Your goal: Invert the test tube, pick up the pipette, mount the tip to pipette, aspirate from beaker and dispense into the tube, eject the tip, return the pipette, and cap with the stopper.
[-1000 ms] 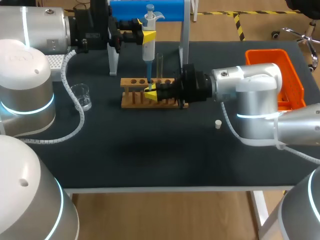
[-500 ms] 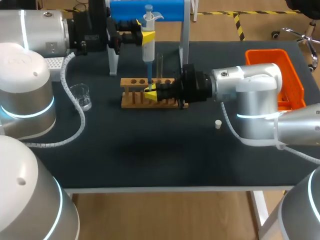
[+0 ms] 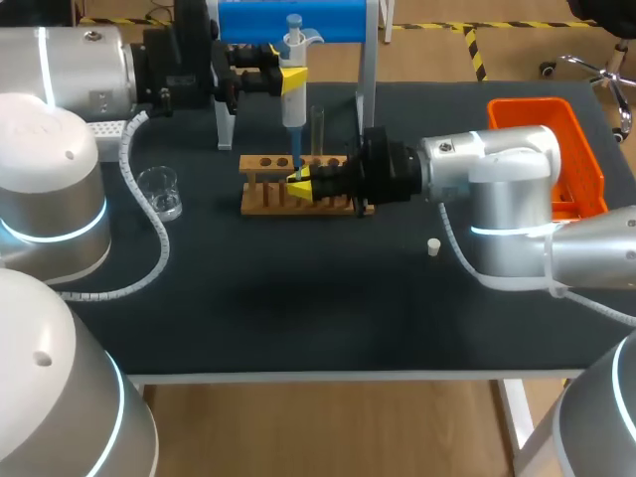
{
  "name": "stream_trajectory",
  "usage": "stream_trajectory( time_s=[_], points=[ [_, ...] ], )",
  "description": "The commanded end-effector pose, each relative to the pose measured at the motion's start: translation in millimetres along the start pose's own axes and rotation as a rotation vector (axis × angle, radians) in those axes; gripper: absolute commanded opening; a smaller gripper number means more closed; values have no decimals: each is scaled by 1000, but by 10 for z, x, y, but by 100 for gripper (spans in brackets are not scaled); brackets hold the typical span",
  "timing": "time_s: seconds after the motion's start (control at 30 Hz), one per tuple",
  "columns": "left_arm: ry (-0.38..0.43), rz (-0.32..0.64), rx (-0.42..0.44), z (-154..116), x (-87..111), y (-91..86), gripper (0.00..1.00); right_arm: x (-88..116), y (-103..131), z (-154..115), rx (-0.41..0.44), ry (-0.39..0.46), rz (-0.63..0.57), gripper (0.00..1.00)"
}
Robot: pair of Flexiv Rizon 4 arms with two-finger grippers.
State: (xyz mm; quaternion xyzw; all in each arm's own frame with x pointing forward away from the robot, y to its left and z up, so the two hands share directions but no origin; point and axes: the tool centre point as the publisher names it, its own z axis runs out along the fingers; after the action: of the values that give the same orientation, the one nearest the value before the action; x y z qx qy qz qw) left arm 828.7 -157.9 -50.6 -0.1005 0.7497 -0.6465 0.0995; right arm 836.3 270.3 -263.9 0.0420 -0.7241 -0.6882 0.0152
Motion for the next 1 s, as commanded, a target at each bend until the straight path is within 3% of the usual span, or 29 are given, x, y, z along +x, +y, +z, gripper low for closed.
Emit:
stream_trajectory(
  time_s=[0.03,1.0],
  points=[
    [0,1,1,-5,6,3,0,16,13,-6,3,-2,0,0],
    [0,1,1,-5,6,3,0,108,144,7,-2,-1,-7,0]
  ],
)
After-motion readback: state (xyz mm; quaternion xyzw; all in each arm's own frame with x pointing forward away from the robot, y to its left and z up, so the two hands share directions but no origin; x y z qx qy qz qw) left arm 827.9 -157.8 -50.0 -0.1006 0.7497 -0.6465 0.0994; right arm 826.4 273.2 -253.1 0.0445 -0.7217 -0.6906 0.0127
